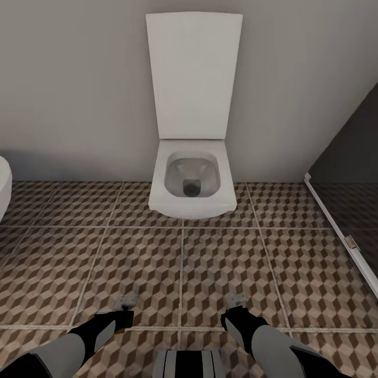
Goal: Take the four mousetraps from the cabinet in the bathroom and place them on the bathroom floor. Make sure all four end up on the same floor surface, and ensure that at least two of them are either under or directly next to the same bathroom sink.
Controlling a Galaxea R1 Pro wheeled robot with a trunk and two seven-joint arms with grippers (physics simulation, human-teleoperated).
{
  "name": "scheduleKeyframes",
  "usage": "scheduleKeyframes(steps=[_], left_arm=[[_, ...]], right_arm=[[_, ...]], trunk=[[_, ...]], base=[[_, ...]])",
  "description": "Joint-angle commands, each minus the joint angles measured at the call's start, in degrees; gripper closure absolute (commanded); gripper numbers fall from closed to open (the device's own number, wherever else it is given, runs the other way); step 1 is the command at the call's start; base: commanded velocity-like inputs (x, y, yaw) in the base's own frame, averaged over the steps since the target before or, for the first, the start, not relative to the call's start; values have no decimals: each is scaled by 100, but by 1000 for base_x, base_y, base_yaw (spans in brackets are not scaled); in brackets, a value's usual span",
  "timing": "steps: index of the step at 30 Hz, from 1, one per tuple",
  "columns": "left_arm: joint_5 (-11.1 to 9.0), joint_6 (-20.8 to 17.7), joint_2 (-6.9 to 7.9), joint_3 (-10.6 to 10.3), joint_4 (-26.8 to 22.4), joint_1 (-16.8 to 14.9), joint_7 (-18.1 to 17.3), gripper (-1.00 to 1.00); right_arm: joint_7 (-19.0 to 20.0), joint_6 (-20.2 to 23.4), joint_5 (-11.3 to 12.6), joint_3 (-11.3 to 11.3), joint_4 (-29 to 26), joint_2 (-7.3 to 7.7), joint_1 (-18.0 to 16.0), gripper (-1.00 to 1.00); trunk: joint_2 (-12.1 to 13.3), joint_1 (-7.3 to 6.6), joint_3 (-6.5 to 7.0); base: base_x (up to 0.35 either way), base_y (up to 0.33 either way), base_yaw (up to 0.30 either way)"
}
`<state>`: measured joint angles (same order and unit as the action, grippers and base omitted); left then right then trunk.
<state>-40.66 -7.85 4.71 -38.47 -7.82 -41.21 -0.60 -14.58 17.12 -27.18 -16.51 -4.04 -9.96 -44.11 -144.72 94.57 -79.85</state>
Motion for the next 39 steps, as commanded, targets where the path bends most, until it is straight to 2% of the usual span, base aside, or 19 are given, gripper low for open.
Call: scheduleKeyframes(steps=[1, 23, 27, 30, 36, 39], left_arm=[[-11, -26, 4, -20, -7, -1, -10, 100], [-3, -21, -46, -20, 8, -1, -10, 100], [-3, -22, -49, -20, 8, -1, -9, 100], [-3, -23, -49, -20, 10, -1, -8, 100], [-20, -13, -57, -20, 38, -1, -10, 100], [-38, -9, -53, -20, 52, -1, -10, 100]], right_arm=[[-10, 32, -60, -46, -9, -4, -1, 100], [-11, 1, -60, -29, -9, -4, -1, 100], [-16, -215, -60, -26, -7, -4, -1, 100], [-18, -394, -72, -21, -3, -4, -1, 100], [-19, -450, -77, -19, -1, -4, -1, 100], [-19, -453, -77, -19, 0, -4, -1, 100]], trunk=[[-1, -1, -4], [-1, -1, -4], [-1, -1, -4], [-5, 7, -70], [-13, 22, -203], [-13, 22, -203]], base=[[0, 0, 0], [0, 0, 0], [0, 0, 0], [0, 0, 0], [0, 0, 0], [0, 0, 0]])
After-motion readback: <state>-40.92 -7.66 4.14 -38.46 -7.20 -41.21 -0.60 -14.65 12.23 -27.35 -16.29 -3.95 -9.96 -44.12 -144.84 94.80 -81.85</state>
